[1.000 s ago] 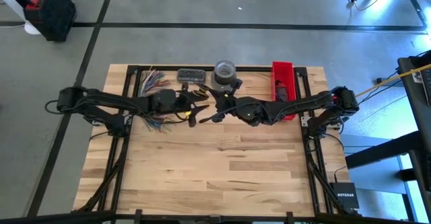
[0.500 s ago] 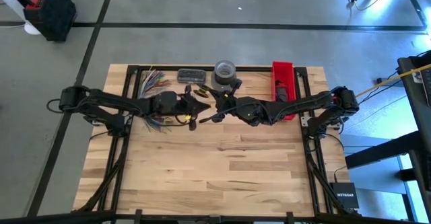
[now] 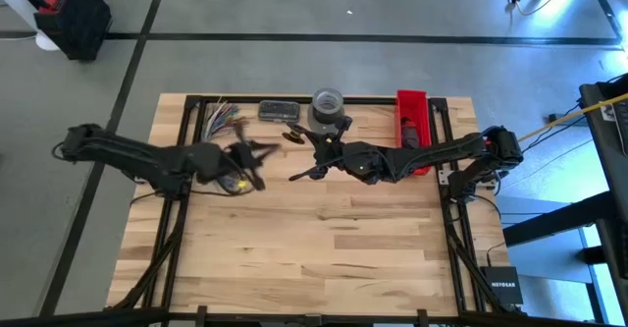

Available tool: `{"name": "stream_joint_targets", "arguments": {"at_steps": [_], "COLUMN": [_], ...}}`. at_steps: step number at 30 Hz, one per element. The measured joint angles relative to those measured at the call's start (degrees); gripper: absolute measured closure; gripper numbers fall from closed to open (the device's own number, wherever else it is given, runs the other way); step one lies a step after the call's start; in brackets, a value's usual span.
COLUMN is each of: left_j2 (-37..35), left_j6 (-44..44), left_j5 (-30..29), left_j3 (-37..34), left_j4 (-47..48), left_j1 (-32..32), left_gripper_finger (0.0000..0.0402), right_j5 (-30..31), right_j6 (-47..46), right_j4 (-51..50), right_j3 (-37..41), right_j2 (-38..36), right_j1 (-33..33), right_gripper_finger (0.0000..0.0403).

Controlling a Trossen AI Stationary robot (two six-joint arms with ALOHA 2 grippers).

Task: Coil cords
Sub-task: Uncoil the yellow wire from the spool

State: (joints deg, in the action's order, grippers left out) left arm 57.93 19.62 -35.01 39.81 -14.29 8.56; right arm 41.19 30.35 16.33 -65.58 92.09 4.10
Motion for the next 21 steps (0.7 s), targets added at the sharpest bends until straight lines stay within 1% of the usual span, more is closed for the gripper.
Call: {"name": "stream_joint_targets", "arguments": {"at_steps": [2,4,7,10,13,15,18,21], "left_j2": [-4.3,-7.7,-10.4,-10.3,-7.8,-5.0,0.9,8.0], "left_j6": [-2.1,-7.2,-14.9,-18.9,-18.8,-17.5,-14.9,-11.6], "left_j5": [-7.2,-10.3,-10.7,-9.4,-1.6,4.2,11.8,22.5], "left_j3": [0.0,0.0,0.0,0.0,0.0,-0.1,-0.1,-0.1], "left_j4": [8.5,18.0,30.9,38.1,37.9,35.3,28.2,19.2], "left_j1": [0.5,-0.2,-2.8,-6.0,-9.0,-10.3,-11.0,-10.8], "left_gripper_finger": [0.0400,0.0400,0.0400,0.0399,0.0400,0.0400,0.0398,0.0399], "right_j5": [0.0,0.0,0.1,-0.4,-3.1,-4.8,-5.0,-4.8], "right_j6": [0.0,0.0,-0.3,-0.8,-2.5,-3.3,-4.9,-5.6], "right_j4": [0.0,0.1,0.4,2.4,5.3,6.9,7.5,7.5], "right_j3": [0.0,0.0,0.0,0.0,0.0,0.0,0.0,0.0], "right_j2": [0.0,0.0,0.0,0.0,0.0,0.0,0.0,0.0], "right_j1": [0.0,0.0,0.0,0.0,0.0,0.0,0.0,0.0], "right_gripper_finger": [0.0397,0.0397,0.0397,0.0397,0.0397,0.0397,0.0397,0.0397]}}
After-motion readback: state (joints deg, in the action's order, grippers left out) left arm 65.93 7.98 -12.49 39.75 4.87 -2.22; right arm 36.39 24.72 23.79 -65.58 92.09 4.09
